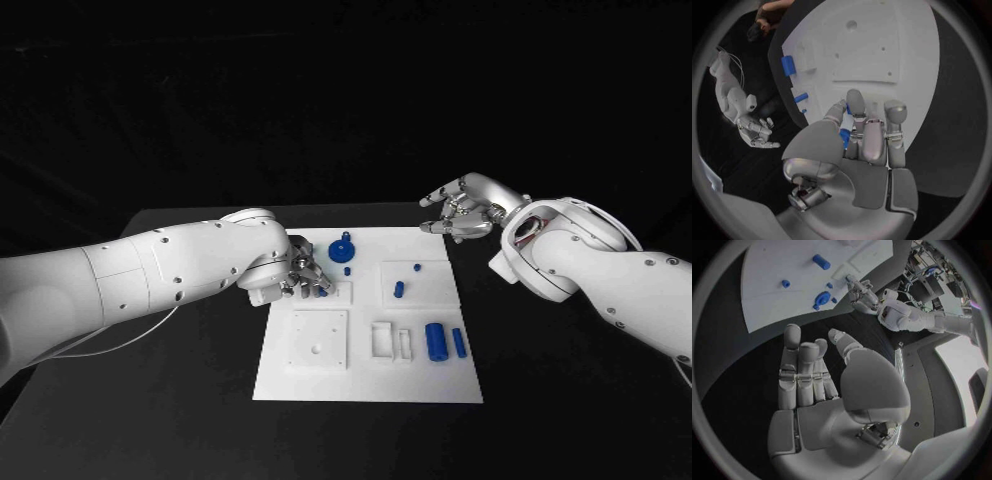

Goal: Assemble the parts on the task board

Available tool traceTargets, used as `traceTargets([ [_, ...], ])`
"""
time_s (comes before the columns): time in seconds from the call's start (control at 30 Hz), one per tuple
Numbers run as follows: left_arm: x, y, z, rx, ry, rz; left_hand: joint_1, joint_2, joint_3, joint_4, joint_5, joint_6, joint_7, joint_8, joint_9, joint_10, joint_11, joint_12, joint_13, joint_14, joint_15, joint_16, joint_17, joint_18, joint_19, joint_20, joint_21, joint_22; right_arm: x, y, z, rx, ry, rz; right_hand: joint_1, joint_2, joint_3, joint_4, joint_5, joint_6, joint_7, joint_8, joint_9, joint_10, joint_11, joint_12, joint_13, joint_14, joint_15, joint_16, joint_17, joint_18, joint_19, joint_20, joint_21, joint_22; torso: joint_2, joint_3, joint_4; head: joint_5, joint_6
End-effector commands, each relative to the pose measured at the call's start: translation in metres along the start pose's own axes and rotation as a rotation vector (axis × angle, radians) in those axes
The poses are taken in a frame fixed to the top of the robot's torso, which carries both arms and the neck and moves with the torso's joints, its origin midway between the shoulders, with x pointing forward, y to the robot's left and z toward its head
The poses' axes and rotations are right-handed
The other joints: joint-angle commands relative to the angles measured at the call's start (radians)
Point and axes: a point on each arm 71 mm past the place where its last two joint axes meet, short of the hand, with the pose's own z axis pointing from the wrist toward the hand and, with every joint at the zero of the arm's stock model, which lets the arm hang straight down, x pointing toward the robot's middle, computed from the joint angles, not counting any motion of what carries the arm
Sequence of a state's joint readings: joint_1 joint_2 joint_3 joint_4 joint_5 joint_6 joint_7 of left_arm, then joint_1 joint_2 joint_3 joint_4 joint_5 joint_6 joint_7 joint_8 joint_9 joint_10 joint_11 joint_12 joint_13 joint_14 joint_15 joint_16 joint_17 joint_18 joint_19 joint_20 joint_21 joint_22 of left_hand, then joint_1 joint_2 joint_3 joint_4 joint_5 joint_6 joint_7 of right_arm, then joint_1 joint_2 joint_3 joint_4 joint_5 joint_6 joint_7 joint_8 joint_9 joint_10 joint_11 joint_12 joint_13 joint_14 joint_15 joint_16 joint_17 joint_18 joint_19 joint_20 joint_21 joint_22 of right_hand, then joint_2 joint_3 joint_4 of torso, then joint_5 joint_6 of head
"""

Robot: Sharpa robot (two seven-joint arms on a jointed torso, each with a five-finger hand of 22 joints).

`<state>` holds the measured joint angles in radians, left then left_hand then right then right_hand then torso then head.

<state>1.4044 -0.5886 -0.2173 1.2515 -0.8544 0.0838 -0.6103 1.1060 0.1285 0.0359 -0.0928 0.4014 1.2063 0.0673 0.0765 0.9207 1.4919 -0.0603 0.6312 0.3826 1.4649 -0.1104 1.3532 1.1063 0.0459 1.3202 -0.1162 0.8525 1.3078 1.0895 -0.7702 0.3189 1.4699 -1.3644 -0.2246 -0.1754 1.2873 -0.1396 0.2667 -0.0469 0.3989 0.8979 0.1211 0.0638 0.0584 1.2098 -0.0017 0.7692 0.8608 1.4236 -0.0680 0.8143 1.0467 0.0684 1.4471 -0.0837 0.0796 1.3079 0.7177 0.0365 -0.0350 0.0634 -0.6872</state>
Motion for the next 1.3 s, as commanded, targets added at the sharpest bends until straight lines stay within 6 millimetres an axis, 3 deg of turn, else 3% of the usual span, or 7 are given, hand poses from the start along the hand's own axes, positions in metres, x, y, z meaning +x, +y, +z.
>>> traceTargets([
  [0.03,0.000,-0.001,0.001,0.002,-0.014,0.009,-0.006,-0.032,-0.021,0.029,-0.005,0.116,-0.106,-0.009,-0.027,0.023,-0.018,0.000,-0.001,-0.001,0.004,-0.006,-0.001,-0.008,-0.003,-0.004,-0.007,0.054,0.000,0.001,0.000,-0.010,0.001,-0.002,-0.010,0.002,0.000,-0.002,-0.002,0.002,0.002,-0.007,-0.001,-0.007,0.000,0.000,-0.002,0.004,0.000,-0.005,-0.002,0.012,-0.002,-0.001,-0.006,0.007,0.000,-0.0003,-0.0006,0.001,-0.002],
  [0.63,-0.001,0.000,0.001,-0.004,-0.027,0.024,-0.008,-0.077,-0.072,0.090,-0.034,0.119,-0.107,-0.008,-0.044,0.023,-0.018,-0.001,-0.002,-0.002,0.002,-0.009,-0.002,-0.011,-0.004,-0.007,-0.018,0.053,-0.003,-0.002,-0.001,-0.008,-0.032,0.010,-0.015,-0.002,-0.026,0.024,-0.006,-0.025,0.003,-0.007,-0.002,-0.015,0.003,0.001,-0.004,-0.002,0.003,-0.020,-0.016,0.011,-0.008,0.002,-0.007,-0.004,-0.001,-0.0014,0.0007,-0.002,-0.002],
  [0.9,-0.003,0.006,0.000,-0.007,-0.028,0.022,-0.028,-0.095,-0.099,0.138,-0.224,0.130,-0.105,-0.006,-0.033,0.023,-0.017,-0.001,-0.001,-0.002,0.003,-0.009,-0.001,-0.011,-0.005,-0.007,-0.024,0.052,-0.003,-0.003,-0.001,-0.005,-0.033,0.013,-0.016,-0.003,-0.030,0.028,-0.005,-0.027,0.003,-0.007,-0.002,-0.015,0.003,0.002,-0.005,-0.003,0.003,-0.020,-0.016,0.011,-0.008,0.002,-0.007,-0.006,-0.001,-0.0016,-0.0013,-0.004,-0.001],
  [0.93,-0.003,0.006,-0.001,-0.005,-0.028,0.021,-0.035,-0.113,-0.091,0.161,-0.291,0.133,-0.103,-0.006,-0.029,0.023,-0.016,-0.001,-0.001,-0.002,0.004,-0.010,-0.001,-0.011,-0.006,-0.006,-0.026,0.051,-0.003,-0.004,-0.001,-0.004,-0.033,0.013,-0.016,-0.003,-0.030,0.028,-0.005,-0.027,0.003,-0.007,-0.002,-0.015,0.003,0.002,-0.005,-0.003,0.003,-0.020,-0.016,0.011,-0.008,0.002,-0.007,-0.006,-0.001,-0.0019,-0.0015,-0.004,0.000],
  [1.03,-0.004,0.006,-0.002,0.001,-0.029,0.018,-0.038,-0.166,-0.038,0.218,-0.334,0.136,-0.103,-0.007,-0.024,0.023,-0.016,-0.002,0.000,-0.002,0.004,-0.011,-0.002,-0.011,-0.007,-0.006,-0.032,0.050,-0.003,-0.004,-0.001,-0.002,-0.034,0.014,-0.011,-0.002,-0.038,0.036,-0.002,-0.027,0.003,-0.007,-0.002,-0.016,0.004,0.004,-0.006,-0.002,0.003,-0.019,-0.017,0.010,-0.007,0.002,-0.006,-0.010,-0.001,-0.0018,-0.0004,-0.005,0.001],
  [1.17,-0.006,0.005,-0.005,0.014,-0.035,0.006,-0.036,-0.267,0.011,0.326,-0.349,0.137,-0.103,-0.009,-0.029,0.022,-0.019,-0.007,-0.006,-0.003,-0.001,-0.013,-0.003,-0.014,-0.006,-0.013,-0.039,0.048,-0.003,-0.005,-0.001,0.000,-0.035,0.017,-0.012,-0.003,-0.039,0.038,-0.001,-0.027,0.003,-0.007,-0.002,-0.016,0.003,0.003,-0.006,-0.003,0.003,-0.019,-0.018,0.010,-0.007,0.002,-0.006,-0.010,-0.001,-0.0013,-0.0005,-0.007,0.010],
  [1.3,-0.010,0.003,-0.009,0.030,-0.040,-0.021,-0.066,-0.301,-0.010,0.383,-0.354,0.121,-0.096,-0.008,-0.076,0.023,-0.014,-0.008,-0.013,-0.005,-0.001,-0.019,-0.010,-0.017,-0.008,-0.016,-0.051,0.045,-0.003,-0.008,-0.001,0.006,-0.038,0.023,-0.017,-0.003,-0.041,0.043,0.000,-0.033,0.003,-0.008,-0.002,-0.017,0.004,0.002,-0.007,-0.005,0.004,-0.025,-0.022,0.010,-0.009,0.003,-0.007,-0.012,-0.003,-0.0014,-0.0006,-0.005,0.018],
])
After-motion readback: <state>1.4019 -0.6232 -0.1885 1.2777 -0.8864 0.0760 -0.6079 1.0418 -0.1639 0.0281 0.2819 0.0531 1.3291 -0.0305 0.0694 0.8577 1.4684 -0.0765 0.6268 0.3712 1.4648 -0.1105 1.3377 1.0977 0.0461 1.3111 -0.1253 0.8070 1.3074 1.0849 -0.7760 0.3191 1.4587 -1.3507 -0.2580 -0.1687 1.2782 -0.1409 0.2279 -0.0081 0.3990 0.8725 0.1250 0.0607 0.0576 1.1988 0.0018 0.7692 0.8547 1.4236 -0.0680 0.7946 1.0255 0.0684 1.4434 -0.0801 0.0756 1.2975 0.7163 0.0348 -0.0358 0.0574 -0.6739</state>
